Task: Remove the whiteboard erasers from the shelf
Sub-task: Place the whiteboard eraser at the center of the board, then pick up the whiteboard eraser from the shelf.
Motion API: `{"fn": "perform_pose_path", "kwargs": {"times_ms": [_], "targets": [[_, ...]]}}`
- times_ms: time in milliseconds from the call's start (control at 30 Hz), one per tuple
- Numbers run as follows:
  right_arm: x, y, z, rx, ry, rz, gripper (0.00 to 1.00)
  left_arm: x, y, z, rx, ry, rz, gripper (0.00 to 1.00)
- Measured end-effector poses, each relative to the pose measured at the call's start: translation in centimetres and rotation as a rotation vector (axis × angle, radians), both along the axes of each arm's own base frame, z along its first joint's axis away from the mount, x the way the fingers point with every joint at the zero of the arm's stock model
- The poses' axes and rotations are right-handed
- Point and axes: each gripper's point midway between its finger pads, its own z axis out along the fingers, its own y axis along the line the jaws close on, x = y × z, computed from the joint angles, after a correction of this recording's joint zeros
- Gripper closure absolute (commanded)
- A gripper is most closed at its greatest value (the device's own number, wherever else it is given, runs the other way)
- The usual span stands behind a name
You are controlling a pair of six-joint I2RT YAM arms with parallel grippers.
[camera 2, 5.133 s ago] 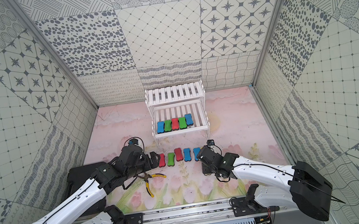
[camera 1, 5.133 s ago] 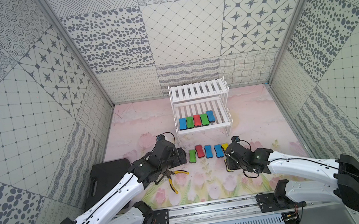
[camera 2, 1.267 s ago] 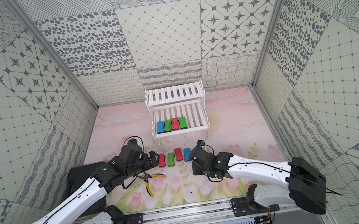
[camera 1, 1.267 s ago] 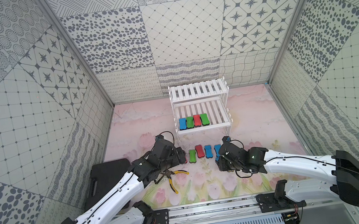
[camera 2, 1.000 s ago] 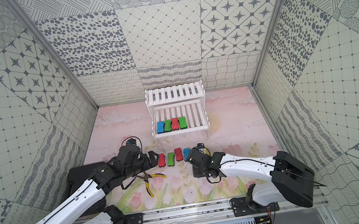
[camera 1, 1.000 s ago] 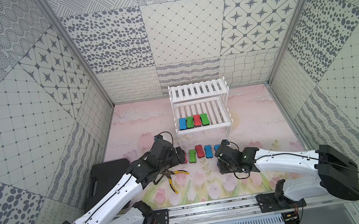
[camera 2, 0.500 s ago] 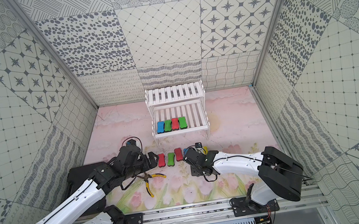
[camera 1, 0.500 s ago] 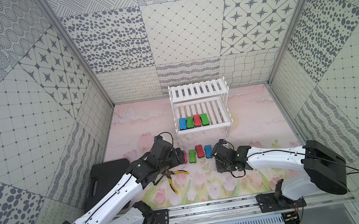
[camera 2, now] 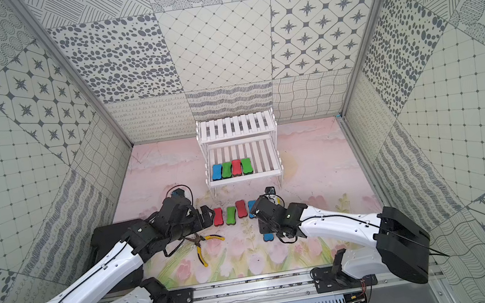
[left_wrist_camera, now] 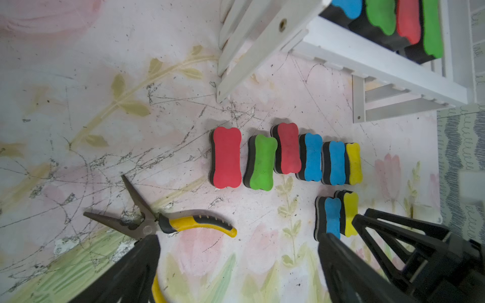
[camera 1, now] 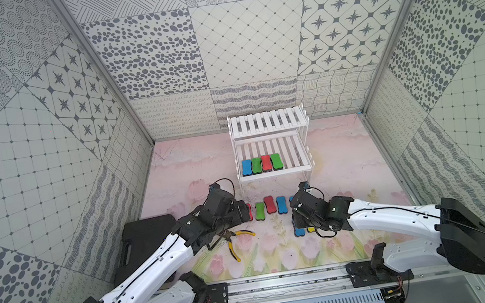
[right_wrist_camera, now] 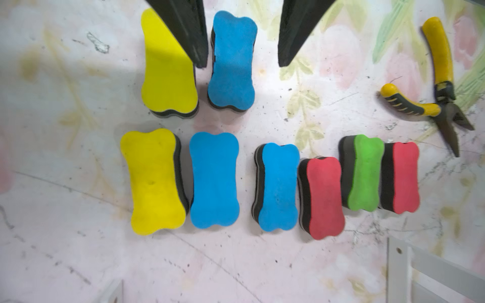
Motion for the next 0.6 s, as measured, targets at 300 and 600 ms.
{"fn": "perform_pose_path", "kwargs": {"times_ms": [300, 600], "targets": [[4.8, 2.3, 10.7, 0.045, -0.276, 0.049, 0.49, -0.2, 0.2, -1.2, 0.019, 0.027, 0.000, 0.01], [14.8, 3.0, 14.6, 0.057, -0.403, -0.051, 0.48, -0.4, 0.3, -1.4, 0.019, 0.031, 0.000, 0.01]]}}
